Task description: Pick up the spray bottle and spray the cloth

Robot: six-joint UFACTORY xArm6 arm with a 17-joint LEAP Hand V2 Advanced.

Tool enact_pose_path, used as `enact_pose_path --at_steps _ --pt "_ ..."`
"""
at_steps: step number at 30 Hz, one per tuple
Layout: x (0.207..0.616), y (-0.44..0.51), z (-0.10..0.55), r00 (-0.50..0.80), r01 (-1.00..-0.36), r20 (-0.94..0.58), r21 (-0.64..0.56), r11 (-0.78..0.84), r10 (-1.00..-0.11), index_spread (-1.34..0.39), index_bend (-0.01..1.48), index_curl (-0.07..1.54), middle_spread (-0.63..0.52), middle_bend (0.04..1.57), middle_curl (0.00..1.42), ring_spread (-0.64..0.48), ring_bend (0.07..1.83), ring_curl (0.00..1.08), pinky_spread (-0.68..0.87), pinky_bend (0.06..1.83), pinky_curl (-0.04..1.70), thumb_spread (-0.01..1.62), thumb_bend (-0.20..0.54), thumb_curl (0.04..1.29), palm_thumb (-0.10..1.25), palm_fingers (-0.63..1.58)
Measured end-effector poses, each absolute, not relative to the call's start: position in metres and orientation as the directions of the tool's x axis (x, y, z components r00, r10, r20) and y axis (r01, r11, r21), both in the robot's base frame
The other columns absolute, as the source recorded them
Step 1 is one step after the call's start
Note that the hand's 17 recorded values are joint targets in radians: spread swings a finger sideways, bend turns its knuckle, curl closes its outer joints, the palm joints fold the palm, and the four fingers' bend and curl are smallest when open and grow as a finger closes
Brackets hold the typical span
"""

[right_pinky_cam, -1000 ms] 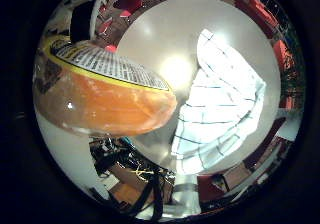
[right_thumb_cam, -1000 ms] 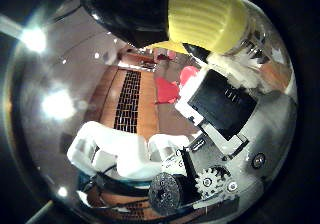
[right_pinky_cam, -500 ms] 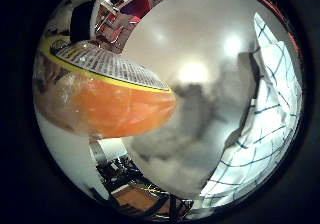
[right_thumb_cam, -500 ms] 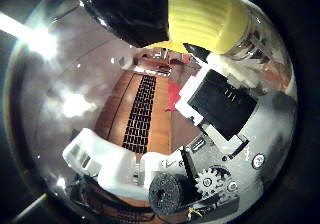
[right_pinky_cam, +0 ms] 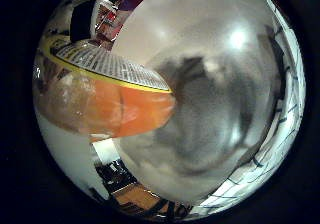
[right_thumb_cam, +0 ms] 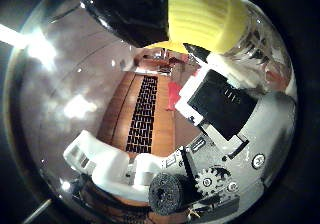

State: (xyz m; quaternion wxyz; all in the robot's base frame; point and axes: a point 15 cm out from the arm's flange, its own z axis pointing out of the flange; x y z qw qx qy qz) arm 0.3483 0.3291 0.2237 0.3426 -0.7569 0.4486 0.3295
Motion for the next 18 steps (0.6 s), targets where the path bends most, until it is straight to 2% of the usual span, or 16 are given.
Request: enact_pose_path --at_steps 5,9,10,11,13,15,18 --pt "0.3453 0.3285 0.2193 0.394 -0.896 -0.801 -0.226 -0.384 -0.45 -0.22 0.94 0.7 -0.06 1.28 0.57 -0.16 1.37 0.55 -0.28 0.97 1.1 0.82 -0.032 0.7 0.9 1.14" --pt "0.3429 0.3278 0.2176 0.408 -0.887 -0.795 -0.229 -0.4 -0.449 -0.26 0.7 0.69 -0.08 1.18 0.55 -0.2 1.28 0.53 -0.34 1.0 0.99 0.71 -0.034 0.71 0.88 1.03" --pt "0.3424 0.3267 0.2166 0.414 -0.884 -0.79 -0.23 -0.408 -0.452 -0.27 0.61 0.69 -0.09 1.15 0.55 -0.21 1.28 0.53 -0.36 1.01 0.97 0.7 -0.032 0.71 0.88 0.97" --pt "0.3421 0.3258 0.216 0.42 -0.88 -0.786 -0.231 -0.415 -0.454 -0.27 0.58 0.69 -0.1 1.13 0.55 -0.22 1.27 0.53 -0.37 1.01 0.96 0.69 -0.033 0.71 0.87 0.95" --pt "0.3415 0.3243 0.2155 0.429 -0.875 -0.779 -0.233 -0.424 -0.457 -0.3 0.38 0.65 -0.12 1.1 0.55 -0.23 1.29 0.54 -0.39 1.04 0.94 0.69 -0.03 0.7 0.88 0.78" --pt "0.341 0.3231 0.2169 0.44 -0.87 -0.772 -0.239 -0.432 -0.459 -0.35 0.27 0.63 -0.14 1.05 0.56 -0.24 1.29 0.55 -0.42 1.05 0.92 0.71 -0.029 0.69 0.88 0.69" --pt "0.3407 0.323 0.2185 0.444 -0.868 -0.771 -0.242 -0.434 -0.457 -0.37 0.21 0.62 -0.15 1.0 0.57 -0.25 1.3 0.56 -0.43 1.0 0.9 0.78 -0.029 0.67 0.87 0.57"
